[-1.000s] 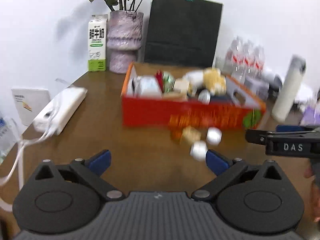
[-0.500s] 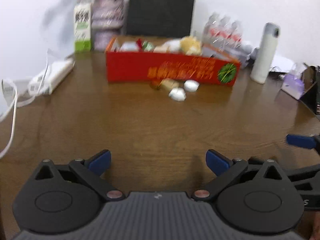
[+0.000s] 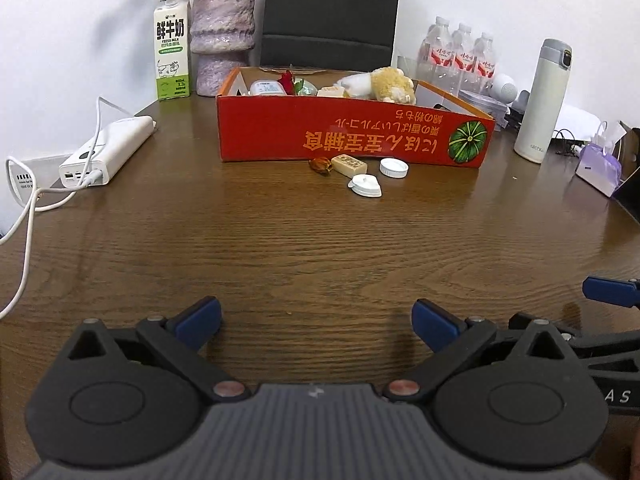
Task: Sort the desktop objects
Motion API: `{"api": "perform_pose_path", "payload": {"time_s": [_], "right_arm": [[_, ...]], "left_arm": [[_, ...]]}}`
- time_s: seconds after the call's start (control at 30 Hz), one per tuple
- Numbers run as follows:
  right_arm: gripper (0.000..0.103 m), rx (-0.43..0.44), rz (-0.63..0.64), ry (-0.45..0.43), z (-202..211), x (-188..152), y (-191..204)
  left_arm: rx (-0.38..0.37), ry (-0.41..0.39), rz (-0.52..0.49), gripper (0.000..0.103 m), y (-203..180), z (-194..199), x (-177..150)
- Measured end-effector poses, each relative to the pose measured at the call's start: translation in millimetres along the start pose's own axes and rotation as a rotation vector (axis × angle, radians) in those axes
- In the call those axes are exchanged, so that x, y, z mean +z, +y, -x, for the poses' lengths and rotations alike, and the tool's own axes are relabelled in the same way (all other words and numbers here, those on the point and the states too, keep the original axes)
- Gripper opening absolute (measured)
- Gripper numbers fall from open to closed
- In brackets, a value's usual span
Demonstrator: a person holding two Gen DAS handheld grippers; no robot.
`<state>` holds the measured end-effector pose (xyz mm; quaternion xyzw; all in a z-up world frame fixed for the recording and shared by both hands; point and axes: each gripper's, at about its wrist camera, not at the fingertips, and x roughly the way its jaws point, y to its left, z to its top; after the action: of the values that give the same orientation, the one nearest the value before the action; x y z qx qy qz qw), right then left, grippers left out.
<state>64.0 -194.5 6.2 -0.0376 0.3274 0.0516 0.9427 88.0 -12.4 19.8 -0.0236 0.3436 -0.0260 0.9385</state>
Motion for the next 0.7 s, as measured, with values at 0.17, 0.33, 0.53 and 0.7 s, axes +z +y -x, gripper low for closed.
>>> {"api": "perform_pose_path", "payload": {"time_s": [0.17,0.33,0.53,0.7], "right_arm": [[0.095,0.001,-0.019,0.011,-2.9,-0.2,-2.0],[0.095,0.004,-0.029,0.016,-3.7,-0.7,-2.6],[0.093,0.074,-0.045,0.040,-9.7,9.9,-4.2],[0.087,0.071,-0.032,-0.027,-24.5,42.6,-10.7]], "left_arm": [[0.019,0.010,-0.023,0.103,-3.9,-1.7,0.4],[0.036,0.019,-0.040,0.103,-7.7,-3.7,1.5],[0.006,0.017,-0.058,0.103,-10.4,-16.9,15.3],[-0.044,0.001,-0.072,0.103,-13.1,-42.4,45.3]]}}
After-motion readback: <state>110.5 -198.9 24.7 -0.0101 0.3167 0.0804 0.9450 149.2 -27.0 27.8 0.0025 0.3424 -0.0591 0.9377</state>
